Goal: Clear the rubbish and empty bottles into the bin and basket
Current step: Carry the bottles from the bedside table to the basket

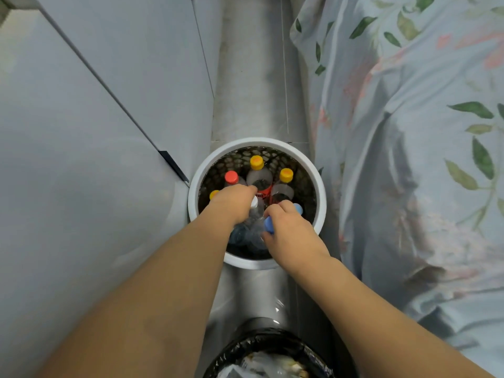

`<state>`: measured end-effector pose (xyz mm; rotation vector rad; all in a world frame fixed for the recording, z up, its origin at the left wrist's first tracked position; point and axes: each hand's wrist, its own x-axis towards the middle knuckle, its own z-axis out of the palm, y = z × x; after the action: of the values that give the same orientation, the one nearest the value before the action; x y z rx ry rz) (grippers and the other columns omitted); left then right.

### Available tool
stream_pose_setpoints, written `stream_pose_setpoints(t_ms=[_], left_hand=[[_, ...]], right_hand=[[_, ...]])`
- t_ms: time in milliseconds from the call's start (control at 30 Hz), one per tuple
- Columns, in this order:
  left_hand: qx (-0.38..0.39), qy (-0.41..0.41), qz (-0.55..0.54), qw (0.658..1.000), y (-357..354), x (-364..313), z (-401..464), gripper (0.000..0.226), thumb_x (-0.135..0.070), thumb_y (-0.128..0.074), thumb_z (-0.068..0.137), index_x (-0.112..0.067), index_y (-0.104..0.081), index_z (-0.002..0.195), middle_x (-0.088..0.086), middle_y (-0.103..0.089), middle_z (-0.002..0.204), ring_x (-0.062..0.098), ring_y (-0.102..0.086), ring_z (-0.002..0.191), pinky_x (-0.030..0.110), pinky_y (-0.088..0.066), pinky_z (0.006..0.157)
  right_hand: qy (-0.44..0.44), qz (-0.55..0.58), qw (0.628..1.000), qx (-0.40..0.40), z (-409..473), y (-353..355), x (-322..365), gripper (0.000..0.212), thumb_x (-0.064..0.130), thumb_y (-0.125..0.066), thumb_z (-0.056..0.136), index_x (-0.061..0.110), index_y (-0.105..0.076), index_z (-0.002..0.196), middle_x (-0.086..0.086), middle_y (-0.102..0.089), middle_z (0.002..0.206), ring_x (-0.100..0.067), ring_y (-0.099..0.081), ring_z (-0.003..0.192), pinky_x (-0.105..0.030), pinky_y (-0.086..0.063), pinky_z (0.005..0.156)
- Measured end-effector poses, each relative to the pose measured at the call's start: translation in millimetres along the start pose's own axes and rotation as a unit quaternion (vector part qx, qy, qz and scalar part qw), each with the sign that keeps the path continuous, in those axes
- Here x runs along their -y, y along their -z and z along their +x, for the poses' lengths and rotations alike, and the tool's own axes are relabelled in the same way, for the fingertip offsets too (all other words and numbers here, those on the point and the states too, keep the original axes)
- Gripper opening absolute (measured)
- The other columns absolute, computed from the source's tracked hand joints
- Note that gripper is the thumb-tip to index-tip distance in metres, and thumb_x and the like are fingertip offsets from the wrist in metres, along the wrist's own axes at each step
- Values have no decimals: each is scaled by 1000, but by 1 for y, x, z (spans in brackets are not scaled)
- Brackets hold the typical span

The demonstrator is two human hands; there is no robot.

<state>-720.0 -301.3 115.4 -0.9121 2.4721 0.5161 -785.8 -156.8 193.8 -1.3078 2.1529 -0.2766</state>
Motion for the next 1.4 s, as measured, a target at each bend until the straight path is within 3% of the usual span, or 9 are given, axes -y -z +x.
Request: stream_pose_setpoints(t_ms=[133, 233, 300, 400, 600, 867, 967, 1167, 1400], left_hand=[[-37, 12, -16, 999, 26, -1, -16, 39, -7, -63, 79, -23, -50, 111, 1, -56, 93, 23, -60, 78, 42, -57, 73], [-59, 22, -20, 998, 50, -5, -40, 24, -13, -59, 81, -26, -53, 99, 0, -60, 94, 19, -59, 74, 40, -57, 69], [-80, 17, -34, 996, 71, -13, -62, 12, -20, -52, 89, -24, -54, 100, -1, -61, 102, 21, -60, 83, 41, -54, 74], [-130, 4, -56, 990, 111, -27, -102, 22, -24, -46, 96, -15, -54, 115, 4, -59, 113, 25, -56, 101, 39, -49, 82], [-213, -46, -51, 975, 218, -72, -202, 33, -29, -42, 99, -15, -49, 128, 4, -54, 125, 22, -51, 111, 35, -46, 92], [-299, -61, -61, 950, 387, -175, -395, 40, -20, -42, 101, -4, -44, 137, 12, -44, 144, 27, -37, 134, 35, -26, 115], [-341, -77, -78, 934, 431, -213, -478, 40, -22, -43, 101, -4, -45, 136, 13, -46, 142, 28, -38, 135, 39, -29, 115], [-388, -91, -87, 913, 458, -263, -583, 43, -21, -46, 100, -2, -44, 139, 13, -45, 145, 27, -36, 139, 39, -26, 117], [-367, -110, -125, 915, 471, -289, -606, 48, -32, -37, 102, -14, -33, 147, 2, -32, 154, 16, -22, 145, 30, -19, 118]], right_hand=[[-29, 35, 999, -10, -17, 15, 2, 37, 25, -58, 89, 15, -46, 123, -3, -45, 124, -24, -54, 105, -32, -46, 89], [-39, 41, 998, -16, -36, 41, 7, 46, 27, -59, 89, 17, -42, 130, -1, -43, 131, -22, -50, 116, -32, -45, 94], [-46, 39, 998, -30, -50, 67, 13, 49, 27, -58, 90, 17, -39, 134, 0, -41, 136, -21, -45, 122, -32, -42, 98], [-49, 31, 997, -43, -73, 112, 25, 57, 26, -58, 89, 17, -33, 140, 0, -37, 141, -22, -40, 127, -34, -39, 104], [-48, 20, 995, -90, -141, 231, 66, 57, 25, -56, 90, 14, -33, 140, -4, -39, 140, -23, -39, 128, -30, -33, 105], [-26, 18, 986, -167, -312, 402, 148, 55, 23, -48, 95, 10, -30, 145, -7, -35, 147, -21, -33, 135, -24, -23, 109], [-24, 23, 980, -197, -385, 452, 171, 56, 21, -47, 96, 11, -27, 147, -5, -32, 151, -19, -28, 139, -23, -19, 112], [-28, 14, 970, -241, -476, 499, 187, 55, 24, -47, 96, 11, -30, 146, -4, -32, 151, -18, -28, 139, -25, -21, 113], [-42, 20, 956, -288, -522, 514, 196, 53, 25, -46, 96, 12, -32, 146, -2, -34, 150, -16, -30, 138, -24, -22, 112]])
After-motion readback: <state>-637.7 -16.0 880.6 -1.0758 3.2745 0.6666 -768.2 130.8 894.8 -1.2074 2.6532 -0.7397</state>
